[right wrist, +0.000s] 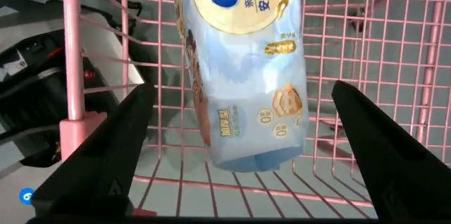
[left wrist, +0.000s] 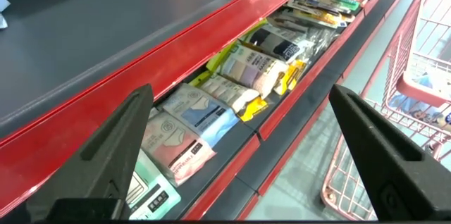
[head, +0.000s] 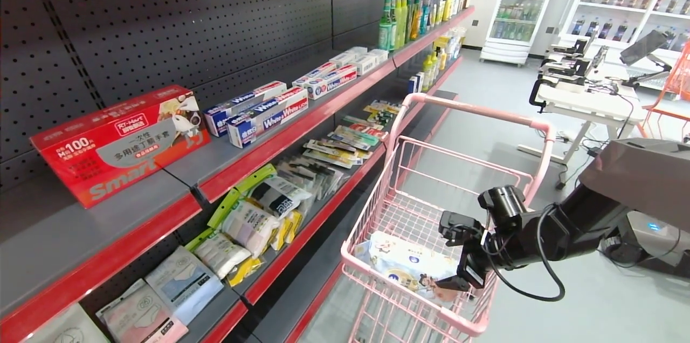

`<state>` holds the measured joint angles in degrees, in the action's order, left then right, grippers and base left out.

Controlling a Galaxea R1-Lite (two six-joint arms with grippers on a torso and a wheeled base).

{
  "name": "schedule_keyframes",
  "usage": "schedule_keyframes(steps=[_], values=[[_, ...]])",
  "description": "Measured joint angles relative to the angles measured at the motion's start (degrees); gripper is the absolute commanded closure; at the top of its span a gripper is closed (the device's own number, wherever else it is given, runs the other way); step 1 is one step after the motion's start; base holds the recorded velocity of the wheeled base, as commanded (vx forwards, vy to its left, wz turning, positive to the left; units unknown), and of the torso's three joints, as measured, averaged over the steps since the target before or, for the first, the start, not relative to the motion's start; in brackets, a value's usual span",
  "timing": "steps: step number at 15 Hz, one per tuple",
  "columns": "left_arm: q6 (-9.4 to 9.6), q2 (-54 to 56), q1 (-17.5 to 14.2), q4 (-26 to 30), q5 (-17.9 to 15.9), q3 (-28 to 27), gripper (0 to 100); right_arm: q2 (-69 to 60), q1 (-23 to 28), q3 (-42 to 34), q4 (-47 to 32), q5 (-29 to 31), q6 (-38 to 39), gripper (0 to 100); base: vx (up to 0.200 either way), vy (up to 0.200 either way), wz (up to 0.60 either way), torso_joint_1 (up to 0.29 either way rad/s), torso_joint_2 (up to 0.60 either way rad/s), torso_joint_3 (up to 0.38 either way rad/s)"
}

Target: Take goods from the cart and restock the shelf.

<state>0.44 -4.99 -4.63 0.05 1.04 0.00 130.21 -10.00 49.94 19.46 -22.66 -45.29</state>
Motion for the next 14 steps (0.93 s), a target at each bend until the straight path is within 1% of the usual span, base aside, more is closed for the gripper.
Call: schedule_keyframes(steps=[2,4,6,10,14], values=[[0.0,0.0,0.0,0.02,0.0,0.0,0,1.66,1.45,0.05,0.0,-1.58,-1.16,0,0.0,0.0,0.0,0.0,0.0,0.0],[0.0,0.0,0.0,0.05,0.0,0.0,0,3.84,2.54,0.49,0.05,-1.83,-4.66,0,0.0,0.0,0.0,0.0,0.0,0.0],[0.0,0.0,0.0,0.02,0.0,0.0,0,6.03,3.94,1.45,0.02,-2.32,-6.35,0,0.0,0.0,0.0,0.0,0.0,0.0],[0.0,0.0,0.0,0.02,0.0,0.0,0,8.9,4.79,4.79,0.05,-3.83,-5.73,0,0.0,0.0,0.0,0.0,0.0,0.0],[0.02,0.0,0.0,0.02,0.0,0.0,0,10.39,3.91,7.55,0.02,-4.13,-3.75,0,0.0,0.0,0.0,0.0,0.0,0.0]])
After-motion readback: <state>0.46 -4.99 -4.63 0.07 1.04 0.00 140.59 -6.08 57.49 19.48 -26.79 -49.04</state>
